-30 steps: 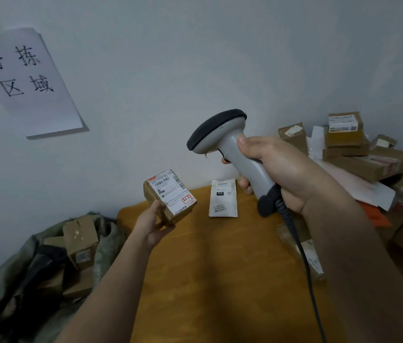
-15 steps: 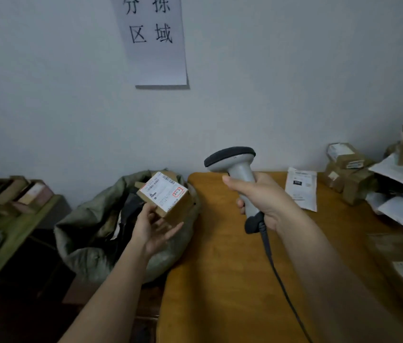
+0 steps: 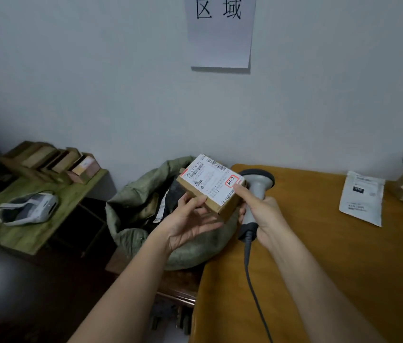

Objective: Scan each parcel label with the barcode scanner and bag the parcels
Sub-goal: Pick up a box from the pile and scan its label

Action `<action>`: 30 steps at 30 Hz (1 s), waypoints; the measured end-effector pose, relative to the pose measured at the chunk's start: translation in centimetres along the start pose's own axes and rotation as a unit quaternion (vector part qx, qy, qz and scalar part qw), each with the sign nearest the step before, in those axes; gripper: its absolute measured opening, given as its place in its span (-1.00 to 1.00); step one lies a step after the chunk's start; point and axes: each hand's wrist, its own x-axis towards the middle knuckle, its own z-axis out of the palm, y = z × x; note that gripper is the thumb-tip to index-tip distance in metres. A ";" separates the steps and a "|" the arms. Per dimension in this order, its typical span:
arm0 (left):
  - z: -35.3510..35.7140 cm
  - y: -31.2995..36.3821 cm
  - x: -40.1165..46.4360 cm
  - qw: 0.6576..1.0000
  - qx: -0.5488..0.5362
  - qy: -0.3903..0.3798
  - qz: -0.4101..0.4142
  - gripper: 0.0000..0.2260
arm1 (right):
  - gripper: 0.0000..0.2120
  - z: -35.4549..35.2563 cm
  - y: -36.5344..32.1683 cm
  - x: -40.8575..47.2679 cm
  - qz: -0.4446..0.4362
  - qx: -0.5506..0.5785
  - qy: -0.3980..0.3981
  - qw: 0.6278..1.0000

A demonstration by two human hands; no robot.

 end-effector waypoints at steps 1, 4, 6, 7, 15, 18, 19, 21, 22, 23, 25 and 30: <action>-0.1 0.7 -0.2 1.000 0.025 0.008 0.005 -0.13 | -0.74 0.5 0.1 0.4 -0.002 0.010 0.008 1.000; -2.9 3.2 -0.1 0.971 0.138 0.184 0.065 -0.52 | -0.69 2.1 0.7 1.1 -0.007 0.019 0.031 0.999; -6.5 5.0 0.2 0.886 0.271 0.356 0.119 -0.75 | -0.64 3.4 1.1 1.5 -0.009 0.013 0.040 0.999; -8.6 5.8 0.5 0.824 0.356 0.423 0.125 -0.80 | -0.63 4.1 1.1 1.8 -0.010 0.008 0.044 0.999; -20.7 11.2 2.2 0.590 0.681 0.422 -0.102 -0.65 | -0.61 12.7 3.7 4.2 -0.031 -0.037 0.064 0.997; -23.5 12.0 2.5 0.647 0.673 0.342 -0.111 -0.66 | -0.48 16.0 5.8 5.4 -0.041 -0.076 0.062 0.994; -24.0 12.3 2.4 0.662 0.671 0.318 -0.098 -0.71 | -0.37 16.8 6.5 5.8 -0.044 -0.096 0.065 0.992; -24.6 13.1 2.1 0.691 0.651 0.309 -0.052 -0.73 | -0.19 18.1 7.8 6.4 -0.049 -0.122 0.081 0.988; -24.9 13.4 1.9 0.699 0.644 0.310 -0.032 -0.67 | -0.18 18.6 8.4 6.8 -0.047 -0.132 0.085 0.986; -25.1 13.7 1.6 0.701 0.640 0.313 -0.020 -0.58 | -0.22 19.2 9.0 7.2 -0.046 -0.145 0.085 0.985; -25.5 14.5 0.8 0.704 0.638 0.312 -0.023 -0.38 | -0.32 20.3 10.1 7.8 -0.041 -0.173 0.076 0.981; -25.9 15.9 -0.3 0.727 0.632 0.265 -0.042 -0.18 | -0.45 21.8 11.8 7.9 -0.017 -0.159 0.046 0.986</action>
